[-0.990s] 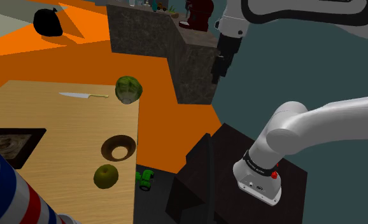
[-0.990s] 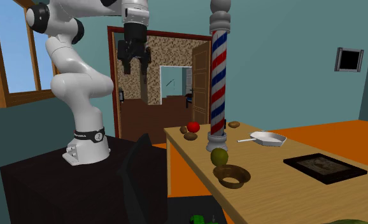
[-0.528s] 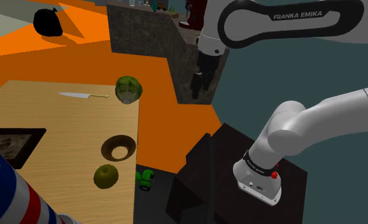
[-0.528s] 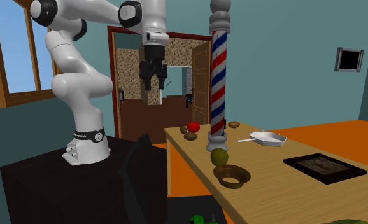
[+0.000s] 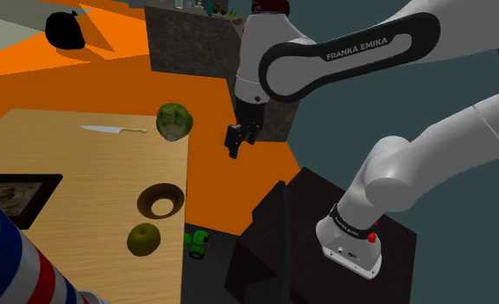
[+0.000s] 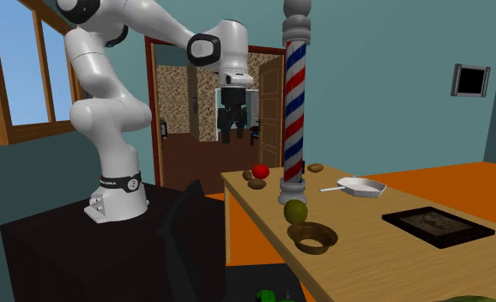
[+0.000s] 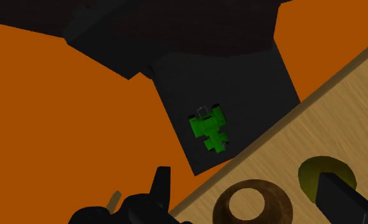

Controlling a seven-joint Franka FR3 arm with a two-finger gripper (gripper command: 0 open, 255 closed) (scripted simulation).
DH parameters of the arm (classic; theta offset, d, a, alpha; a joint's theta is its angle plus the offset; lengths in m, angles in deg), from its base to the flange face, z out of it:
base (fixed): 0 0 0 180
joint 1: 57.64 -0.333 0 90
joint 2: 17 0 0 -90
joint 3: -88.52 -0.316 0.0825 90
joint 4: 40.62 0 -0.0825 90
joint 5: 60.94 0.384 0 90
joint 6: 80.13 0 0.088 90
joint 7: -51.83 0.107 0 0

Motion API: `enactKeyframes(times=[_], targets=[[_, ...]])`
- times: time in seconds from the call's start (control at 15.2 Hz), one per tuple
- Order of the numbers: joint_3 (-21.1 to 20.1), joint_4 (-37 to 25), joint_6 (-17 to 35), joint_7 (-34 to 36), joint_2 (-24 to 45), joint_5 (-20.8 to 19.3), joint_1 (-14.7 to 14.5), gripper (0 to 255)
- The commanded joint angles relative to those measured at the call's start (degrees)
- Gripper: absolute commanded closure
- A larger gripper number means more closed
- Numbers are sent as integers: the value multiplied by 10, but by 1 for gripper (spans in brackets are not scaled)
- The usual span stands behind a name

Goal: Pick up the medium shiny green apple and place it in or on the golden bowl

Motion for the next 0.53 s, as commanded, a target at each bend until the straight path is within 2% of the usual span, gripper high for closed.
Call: enactKeyframes(times=[0.0, 0.26, 0.46], targets=[[-18, -6, 37, 19, 37, 4, -3, 0], [-56, -32, 103, 66, 122, -4, -7, 0], [-81, -59, 147, 108, 189, -25, -7, 0]])
